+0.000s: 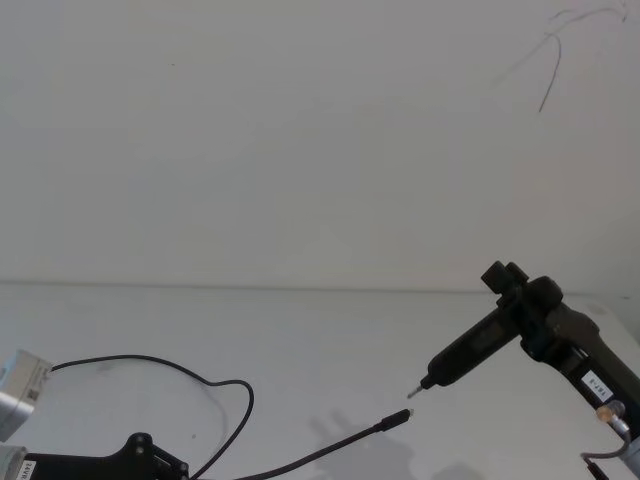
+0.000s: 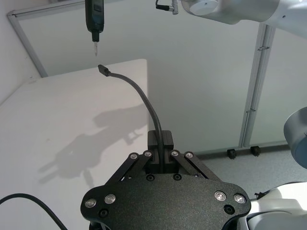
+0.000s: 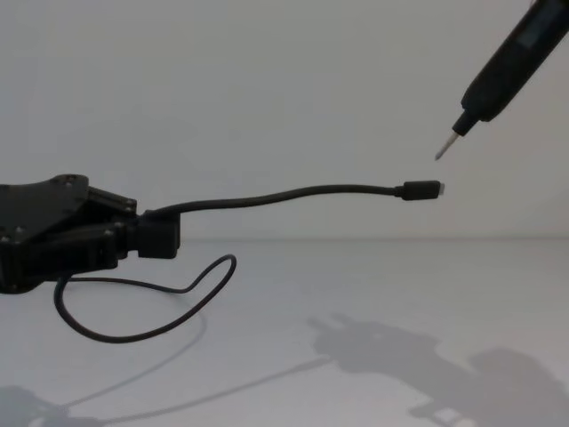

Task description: Pick up the data cable with the one hand.

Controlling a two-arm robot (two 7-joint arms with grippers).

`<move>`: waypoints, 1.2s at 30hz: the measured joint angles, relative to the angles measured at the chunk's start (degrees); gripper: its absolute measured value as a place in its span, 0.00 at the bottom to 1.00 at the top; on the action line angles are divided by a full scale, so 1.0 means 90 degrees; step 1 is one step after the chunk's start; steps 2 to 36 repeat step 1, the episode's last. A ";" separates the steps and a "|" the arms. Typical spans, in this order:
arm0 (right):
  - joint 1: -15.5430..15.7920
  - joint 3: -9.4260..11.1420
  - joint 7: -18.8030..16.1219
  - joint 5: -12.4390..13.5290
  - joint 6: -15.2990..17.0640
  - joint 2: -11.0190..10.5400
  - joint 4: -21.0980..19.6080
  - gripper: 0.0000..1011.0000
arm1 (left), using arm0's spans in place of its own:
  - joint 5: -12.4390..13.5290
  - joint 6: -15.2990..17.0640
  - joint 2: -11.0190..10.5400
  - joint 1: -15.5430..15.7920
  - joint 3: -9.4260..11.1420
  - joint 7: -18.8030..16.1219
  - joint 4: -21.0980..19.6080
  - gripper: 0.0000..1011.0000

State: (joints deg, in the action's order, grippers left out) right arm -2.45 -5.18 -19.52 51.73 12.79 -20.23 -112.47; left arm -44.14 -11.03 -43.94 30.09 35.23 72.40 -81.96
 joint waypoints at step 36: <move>-0.0001 0.0001 -0.0002 0.0005 -0.0002 0.0000 0.0001 0.25 | 0.0000 0.0000 0.0000 0.0000 0.0000 0.0000 0.0000 0.04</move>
